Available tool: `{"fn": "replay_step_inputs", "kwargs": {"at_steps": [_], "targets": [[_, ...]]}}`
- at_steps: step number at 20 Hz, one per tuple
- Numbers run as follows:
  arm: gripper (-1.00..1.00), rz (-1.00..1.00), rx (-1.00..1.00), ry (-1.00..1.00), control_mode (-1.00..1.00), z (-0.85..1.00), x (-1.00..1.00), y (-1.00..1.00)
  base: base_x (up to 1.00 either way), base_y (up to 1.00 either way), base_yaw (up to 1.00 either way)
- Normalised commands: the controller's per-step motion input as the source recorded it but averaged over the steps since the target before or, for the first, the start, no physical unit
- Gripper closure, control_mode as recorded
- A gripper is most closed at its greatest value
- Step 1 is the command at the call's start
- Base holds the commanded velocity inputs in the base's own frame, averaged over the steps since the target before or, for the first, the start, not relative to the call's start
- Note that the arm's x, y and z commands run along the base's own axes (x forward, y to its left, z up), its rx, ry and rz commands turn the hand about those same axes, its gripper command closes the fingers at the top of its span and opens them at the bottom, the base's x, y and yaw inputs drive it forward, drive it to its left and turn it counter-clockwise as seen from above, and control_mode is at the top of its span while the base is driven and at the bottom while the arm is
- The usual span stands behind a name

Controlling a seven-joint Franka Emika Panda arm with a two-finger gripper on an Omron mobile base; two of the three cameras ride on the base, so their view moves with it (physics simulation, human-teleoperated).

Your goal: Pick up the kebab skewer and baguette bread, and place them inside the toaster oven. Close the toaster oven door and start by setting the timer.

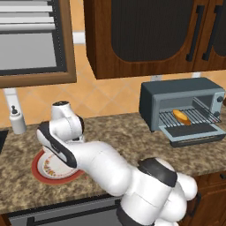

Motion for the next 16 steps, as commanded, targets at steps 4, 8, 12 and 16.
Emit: {"fn": "replay_step_inputs", "kwargs": {"at_steps": [4,8,12,16], "targets": [[1.0,0.0,0.0,0.05,-1.0,0.7,-0.59,-0.68,0.0,0.0,0.0],[1.0,0.0,-0.01,0.03,-1.0,0.44,-0.39,-0.86,0.0,0.0,0.0],[1.0,0.0,-0.01,0.0,-1.0,0.39,-0.22,-0.95,0.0,0.0,0.0],[1.0,0.0,-0.02,0.0,-1.0,0.31,-0.34,-1.0,0.0,0.0,0.0]]}}
